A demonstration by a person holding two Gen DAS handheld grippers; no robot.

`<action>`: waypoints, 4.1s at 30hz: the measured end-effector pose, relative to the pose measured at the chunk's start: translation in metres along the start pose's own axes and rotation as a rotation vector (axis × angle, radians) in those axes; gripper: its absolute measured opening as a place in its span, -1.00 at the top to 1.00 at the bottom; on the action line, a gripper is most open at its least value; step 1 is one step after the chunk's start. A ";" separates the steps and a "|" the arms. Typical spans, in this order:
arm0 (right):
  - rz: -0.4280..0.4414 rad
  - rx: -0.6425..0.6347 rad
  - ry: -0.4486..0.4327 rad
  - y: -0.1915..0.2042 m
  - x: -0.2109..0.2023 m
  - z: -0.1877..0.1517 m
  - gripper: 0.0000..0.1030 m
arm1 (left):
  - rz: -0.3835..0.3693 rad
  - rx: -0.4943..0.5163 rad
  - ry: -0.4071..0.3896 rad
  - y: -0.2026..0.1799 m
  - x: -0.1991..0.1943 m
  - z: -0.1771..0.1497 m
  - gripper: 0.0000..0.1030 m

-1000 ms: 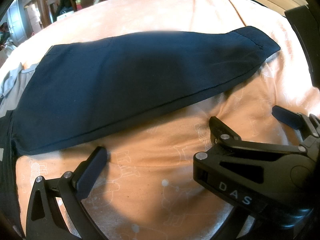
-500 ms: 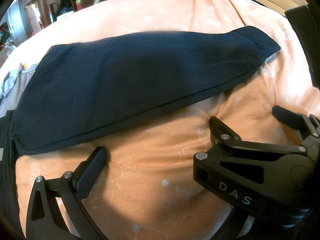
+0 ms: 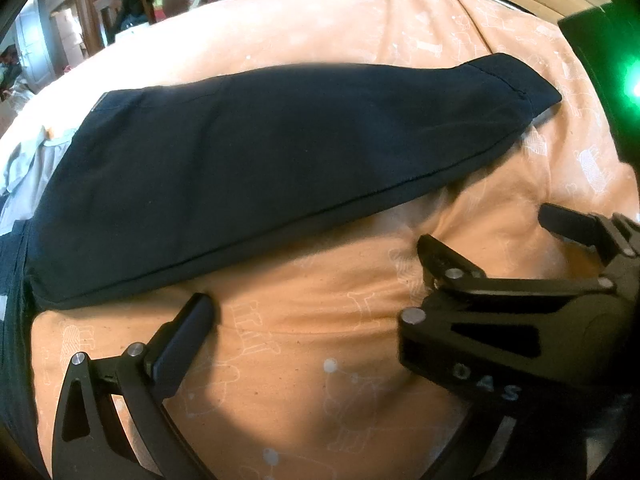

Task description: Fold small clothes

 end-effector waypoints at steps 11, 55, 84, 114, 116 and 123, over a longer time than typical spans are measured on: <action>0.099 0.015 0.028 -0.012 -0.004 0.010 -1.00 | -0.111 0.053 0.092 0.008 -0.001 0.012 -1.00; 0.588 0.012 -0.846 0.234 -0.300 -0.034 -1.00 | -1.046 0.059 -0.207 0.379 -0.520 0.011 -1.00; 0.340 -0.066 -0.173 0.298 -0.114 -0.037 -1.00 | 0.148 -0.227 -0.011 0.623 -0.176 -0.027 -1.00; 0.544 0.534 -0.160 -0.022 -0.106 0.011 -1.00 | 0.163 -0.255 -0.036 0.621 -0.172 -0.021 -1.00; 0.504 0.615 -0.091 -0.058 -0.070 -0.001 -0.98 | 0.170 -0.253 -0.038 0.620 -0.171 -0.020 -1.00; 0.432 0.799 -0.280 -0.169 -0.052 -0.004 -0.95 | 0.183 -0.251 -0.058 0.619 -0.168 -0.019 -1.00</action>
Point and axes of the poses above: each gripper's, at about its wrist camera, not at the fingertips, and x roughly the way its jaws point, y to its left, z to its top, the point moved 2 cm from there along x, roughly the way its jaws point, and after that the axes turned 12 degrees about -x, right-handed, at the moved point
